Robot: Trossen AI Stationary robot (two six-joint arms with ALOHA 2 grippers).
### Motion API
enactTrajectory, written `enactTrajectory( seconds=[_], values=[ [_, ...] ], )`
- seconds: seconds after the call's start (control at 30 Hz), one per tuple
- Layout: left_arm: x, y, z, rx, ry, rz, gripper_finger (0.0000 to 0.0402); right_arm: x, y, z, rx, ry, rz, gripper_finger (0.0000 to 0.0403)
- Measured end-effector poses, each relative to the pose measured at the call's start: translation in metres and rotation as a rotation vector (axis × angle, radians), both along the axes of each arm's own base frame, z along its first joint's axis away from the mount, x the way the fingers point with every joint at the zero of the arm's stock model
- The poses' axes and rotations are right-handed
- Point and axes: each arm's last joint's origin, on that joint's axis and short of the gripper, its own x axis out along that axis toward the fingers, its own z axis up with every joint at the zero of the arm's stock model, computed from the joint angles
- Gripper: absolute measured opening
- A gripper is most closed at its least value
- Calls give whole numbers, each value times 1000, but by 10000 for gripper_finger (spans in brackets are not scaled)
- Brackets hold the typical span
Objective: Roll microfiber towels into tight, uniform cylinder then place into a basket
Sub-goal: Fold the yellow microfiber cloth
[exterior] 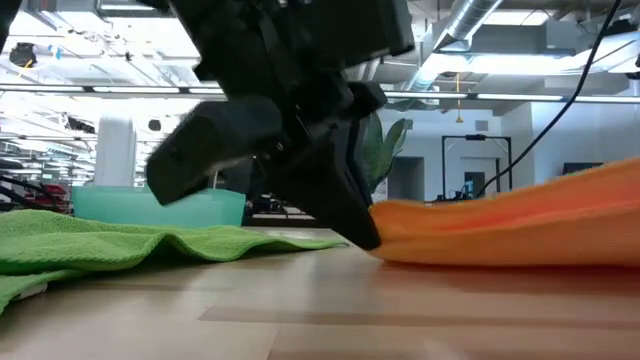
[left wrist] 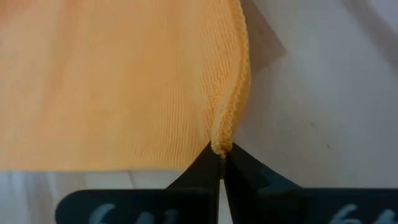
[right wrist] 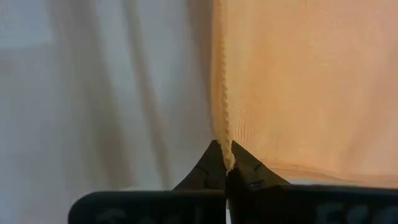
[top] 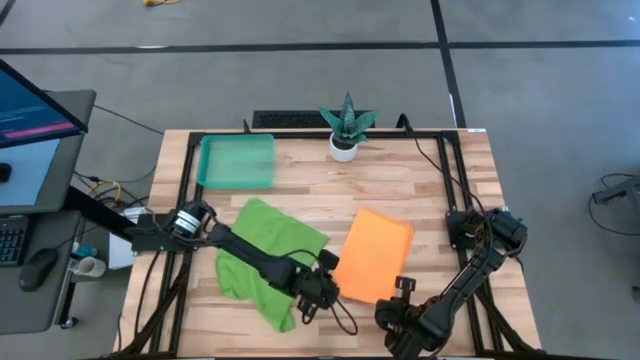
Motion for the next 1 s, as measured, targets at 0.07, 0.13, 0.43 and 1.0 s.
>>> enactTrajectory(
  seconds=[0.07, 0.13, 0.43, 1.0],
  values=[
    [-3, -6, 4, 32, 5, 31, 1, 2, 4, 1, 39, -15, 1, 10],
    [-6, -12, 9, 72, 8, 58, 0, 5, 8, 2, 89, -38, 1, 13],
    [-19, -41, 44, 179, 27, 86, 0, 14, 20, 15, 183, -104, 5, 11],
    [-8, -14, 88, 282, 99, 164, 0, 7, 6, 51, -6, -60, -193, 10]
  ],
)
